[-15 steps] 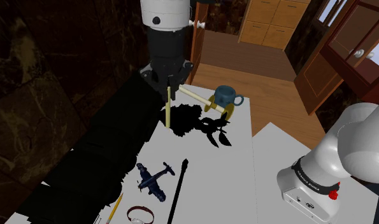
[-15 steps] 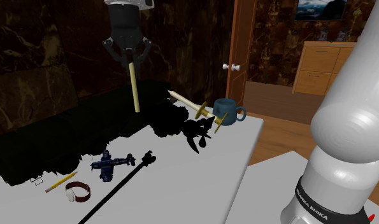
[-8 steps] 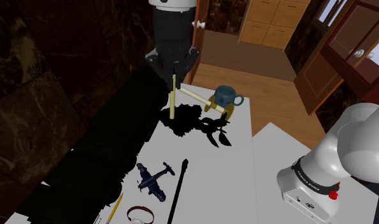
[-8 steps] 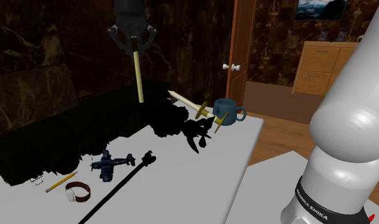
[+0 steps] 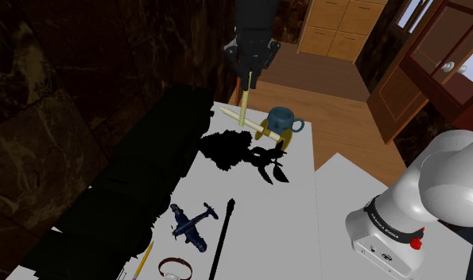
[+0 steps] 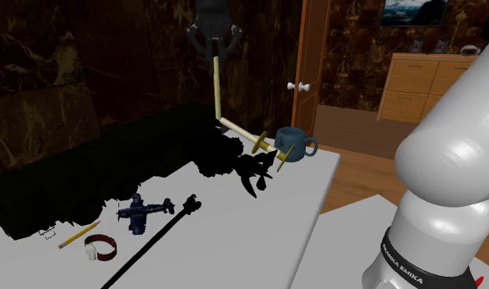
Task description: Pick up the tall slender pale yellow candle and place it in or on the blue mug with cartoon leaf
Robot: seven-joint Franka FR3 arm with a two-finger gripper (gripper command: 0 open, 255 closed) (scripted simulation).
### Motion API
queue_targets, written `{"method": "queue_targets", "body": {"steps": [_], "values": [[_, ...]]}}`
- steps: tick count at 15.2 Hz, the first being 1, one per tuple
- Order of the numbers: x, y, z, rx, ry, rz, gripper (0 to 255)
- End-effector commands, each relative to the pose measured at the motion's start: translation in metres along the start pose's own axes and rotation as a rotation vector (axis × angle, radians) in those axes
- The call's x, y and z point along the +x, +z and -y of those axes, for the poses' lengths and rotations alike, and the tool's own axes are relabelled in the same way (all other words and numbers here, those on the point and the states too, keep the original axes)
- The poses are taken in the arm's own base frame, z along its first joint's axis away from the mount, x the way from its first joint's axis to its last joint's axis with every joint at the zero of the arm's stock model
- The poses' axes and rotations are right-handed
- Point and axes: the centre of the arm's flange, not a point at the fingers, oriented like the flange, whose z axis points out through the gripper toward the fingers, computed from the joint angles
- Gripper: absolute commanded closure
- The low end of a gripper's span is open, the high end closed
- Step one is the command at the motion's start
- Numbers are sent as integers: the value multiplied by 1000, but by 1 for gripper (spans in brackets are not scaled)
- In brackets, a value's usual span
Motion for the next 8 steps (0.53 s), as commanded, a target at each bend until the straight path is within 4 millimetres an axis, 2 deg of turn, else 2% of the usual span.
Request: {"method": "queue_targets", "body": {"steps": [1, 8], "values": [[5, -3, -29, 1, -2, 0, 255], [26, -19, -117, 1, -2, 0, 255]]}}
